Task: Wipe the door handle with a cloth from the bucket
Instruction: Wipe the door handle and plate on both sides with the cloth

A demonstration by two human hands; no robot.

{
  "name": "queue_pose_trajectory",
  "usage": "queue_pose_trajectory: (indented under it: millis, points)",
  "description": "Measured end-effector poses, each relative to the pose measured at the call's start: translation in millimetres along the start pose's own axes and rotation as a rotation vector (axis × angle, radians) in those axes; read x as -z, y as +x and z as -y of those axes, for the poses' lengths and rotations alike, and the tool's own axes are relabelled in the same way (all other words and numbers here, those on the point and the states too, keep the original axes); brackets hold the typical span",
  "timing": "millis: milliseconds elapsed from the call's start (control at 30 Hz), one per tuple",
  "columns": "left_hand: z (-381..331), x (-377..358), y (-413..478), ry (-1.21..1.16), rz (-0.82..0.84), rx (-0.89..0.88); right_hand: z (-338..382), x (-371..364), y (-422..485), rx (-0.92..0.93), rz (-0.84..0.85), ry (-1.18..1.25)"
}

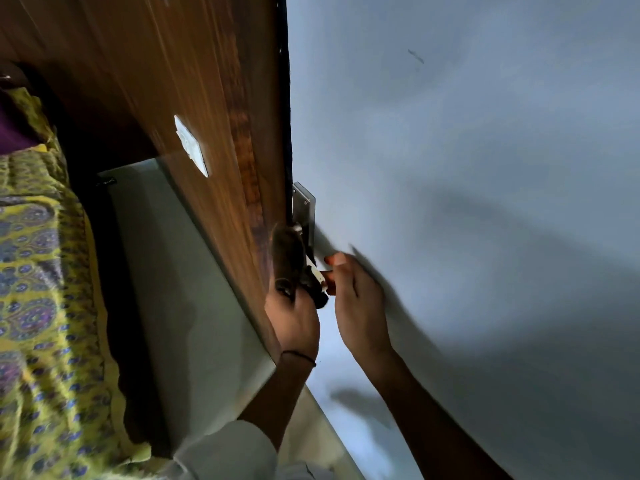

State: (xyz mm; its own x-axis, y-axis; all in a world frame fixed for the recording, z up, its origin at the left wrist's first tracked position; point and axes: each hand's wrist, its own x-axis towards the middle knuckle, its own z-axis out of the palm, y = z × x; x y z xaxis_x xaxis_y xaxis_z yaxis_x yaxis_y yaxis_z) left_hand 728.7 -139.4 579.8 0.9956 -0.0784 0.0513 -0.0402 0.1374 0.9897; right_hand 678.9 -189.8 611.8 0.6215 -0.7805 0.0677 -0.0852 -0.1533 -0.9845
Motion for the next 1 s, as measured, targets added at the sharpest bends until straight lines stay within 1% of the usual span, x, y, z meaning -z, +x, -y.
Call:
queue_pose_trajectory:
  millis: [33,100,200,300,367,433,533,567,733,800,933,1000]
  points:
    - [-2,0,-10,-0.095,0.004,0.070,-1,1,0,0.010,0.000,-0.016]
    - [-7,7,-33,-0.157,0.079,0.126,-3,2,-1,0.025,-0.001,-0.031]
    - [-9,21,-56,-0.091,0.181,0.155,-2,5,-3,0.033,0.015,-0.028]
    - [-10,18,-44,-0.113,0.170,0.194,-2,7,-3,0.056,0.033,-0.028]
    - [-19,11,-19,-0.201,0.136,0.228,-3,7,-2,0.081,0.031,-0.051]
    - [-22,10,12,-0.325,0.105,0.330,-6,7,-4,0.099,0.040,-0.053]
    - [-25,19,41,-0.617,0.170,0.650,-11,5,-11,0.120,0.036,-0.023]
    - [-23,21,42,-0.690,0.204,0.704,-13,4,-14,0.124,0.018,-0.004]
    - [-12,18,6,-0.928,0.334,0.815,-11,11,-35,0.185,-0.188,0.097]
    - [-9,20,-3,-0.984,0.364,0.866,-10,15,-42,0.226,-0.210,0.084]
    - [-15,26,4,-0.913,0.364,0.895,-5,21,-41,0.301,-0.204,0.037]
    - [-21,25,12,-0.935,0.358,0.938,-3,23,-38,0.325,-0.187,0.018]
